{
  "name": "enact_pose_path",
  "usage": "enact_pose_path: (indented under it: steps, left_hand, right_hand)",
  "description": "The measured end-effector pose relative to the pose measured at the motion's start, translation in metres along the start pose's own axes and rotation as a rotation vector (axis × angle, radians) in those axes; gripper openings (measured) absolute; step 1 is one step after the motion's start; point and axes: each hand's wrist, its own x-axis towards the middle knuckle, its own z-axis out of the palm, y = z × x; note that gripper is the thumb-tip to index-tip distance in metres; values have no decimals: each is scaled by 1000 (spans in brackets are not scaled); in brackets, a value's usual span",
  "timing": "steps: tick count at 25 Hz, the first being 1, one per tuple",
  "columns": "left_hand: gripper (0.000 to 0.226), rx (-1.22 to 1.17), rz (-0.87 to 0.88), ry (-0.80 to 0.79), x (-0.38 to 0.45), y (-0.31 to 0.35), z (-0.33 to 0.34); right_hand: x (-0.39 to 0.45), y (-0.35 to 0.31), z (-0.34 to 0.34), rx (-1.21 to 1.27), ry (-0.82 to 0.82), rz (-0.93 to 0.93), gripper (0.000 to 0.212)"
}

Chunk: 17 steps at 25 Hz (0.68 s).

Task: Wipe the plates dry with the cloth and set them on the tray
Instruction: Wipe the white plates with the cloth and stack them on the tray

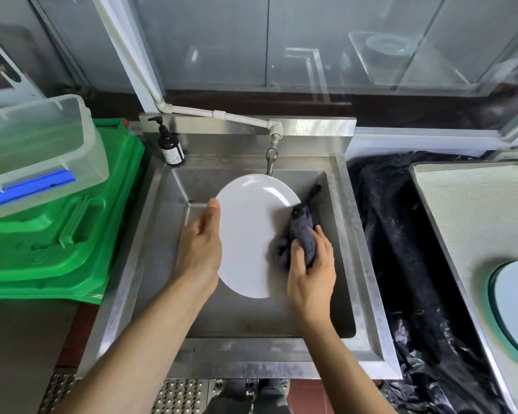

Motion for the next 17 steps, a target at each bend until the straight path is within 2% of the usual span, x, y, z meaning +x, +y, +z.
enact_pose_path:
  steps: [2,4,8,13,15,17]
  left_hand:
    - [43,2,0,-8,-1,-1,1]
    - [41,-19,-22,-21,3,-1,1]
    - [37,-90,-59,-78,1,-2,2]
    - [25,-196,-119,-55,4,2,3]
    - [31,-302,-201,-60,12,9,-1]
    - [42,-305,-210,-71,15,10,-8]
  right_hand:
    - [20,-8,1,41,34,24,50]
    - [37,-20,3,9,37,-28,46]
    - [53,-47,13,-188,-30,-297,48]
    - [31,-66,21,-208,-312,-611,51]
    - [15,-62,20,-211,-415,-672,52]
    - [2,-51,13,-205,-476,-699,50]
